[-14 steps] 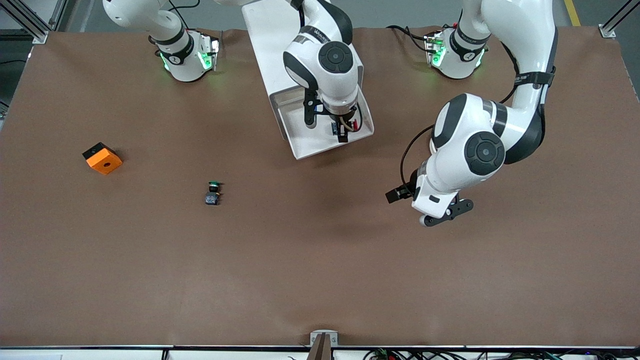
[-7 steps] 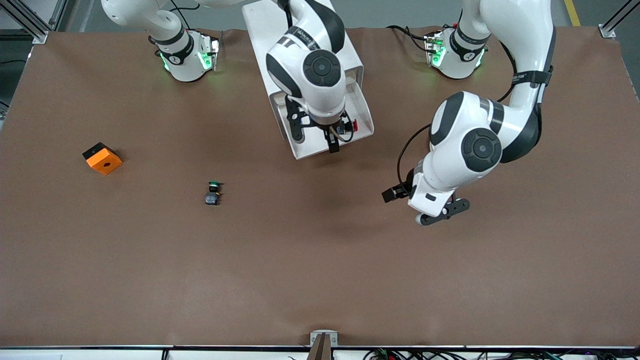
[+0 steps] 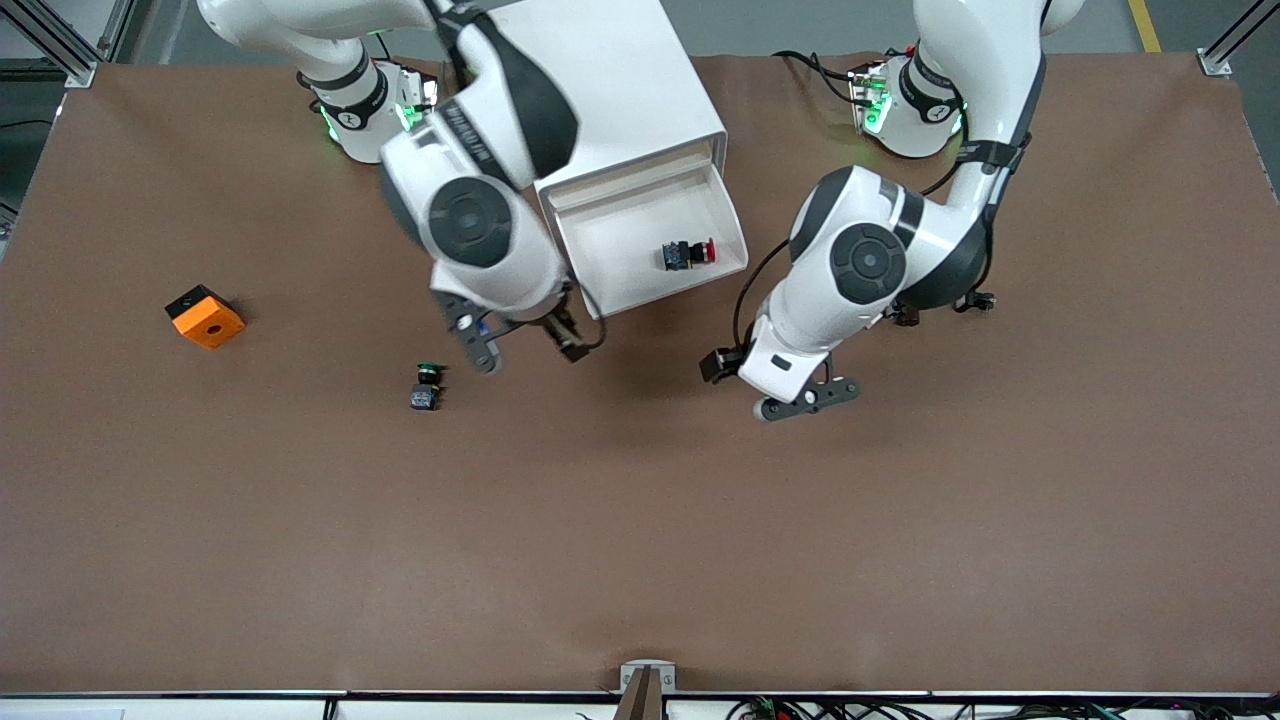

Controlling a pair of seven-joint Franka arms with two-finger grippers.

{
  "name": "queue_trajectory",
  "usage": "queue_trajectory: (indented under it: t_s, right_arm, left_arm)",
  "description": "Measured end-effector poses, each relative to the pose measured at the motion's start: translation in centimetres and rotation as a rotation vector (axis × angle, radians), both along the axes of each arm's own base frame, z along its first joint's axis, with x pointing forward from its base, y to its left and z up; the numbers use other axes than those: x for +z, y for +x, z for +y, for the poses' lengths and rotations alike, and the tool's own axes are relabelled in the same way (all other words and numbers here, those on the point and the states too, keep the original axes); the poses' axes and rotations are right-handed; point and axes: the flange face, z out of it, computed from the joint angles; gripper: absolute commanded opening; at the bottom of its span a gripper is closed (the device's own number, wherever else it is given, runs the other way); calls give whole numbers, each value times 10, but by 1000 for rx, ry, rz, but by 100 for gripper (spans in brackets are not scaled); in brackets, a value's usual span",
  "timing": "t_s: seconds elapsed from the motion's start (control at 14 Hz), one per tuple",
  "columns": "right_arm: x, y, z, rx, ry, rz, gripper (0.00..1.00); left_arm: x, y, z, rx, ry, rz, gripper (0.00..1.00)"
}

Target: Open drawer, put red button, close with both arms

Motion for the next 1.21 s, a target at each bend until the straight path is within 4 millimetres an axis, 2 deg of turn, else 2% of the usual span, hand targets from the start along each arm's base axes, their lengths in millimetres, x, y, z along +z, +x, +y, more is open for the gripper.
queue_trajectory:
  t_s: [0.28, 0.64, 0.78, 0.93, 1.21]
  right_arm:
    - [11, 49, -117, 253, 59, 1, 100]
    - [15, 83, -249, 560, 70, -19, 100]
    - [23, 88, -299, 642, 100, -38, 100]
    - [38, 87, -341, 690, 118, -58, 100]
    - [69, 62, -424, 762, 181, -34, 100]
  left_arm:
    - [-11, -30, -36, 27, 9, 17, 100]
    - [-32, -69, -73, 10, 77, 29, 100]
    - [-37, -77, -81, -5, 87, 30, 100]
    - [-39, -85, -88, -20, 90, 32, 100]
    - [-58, -110, -108, -47, 127, 49, 100]
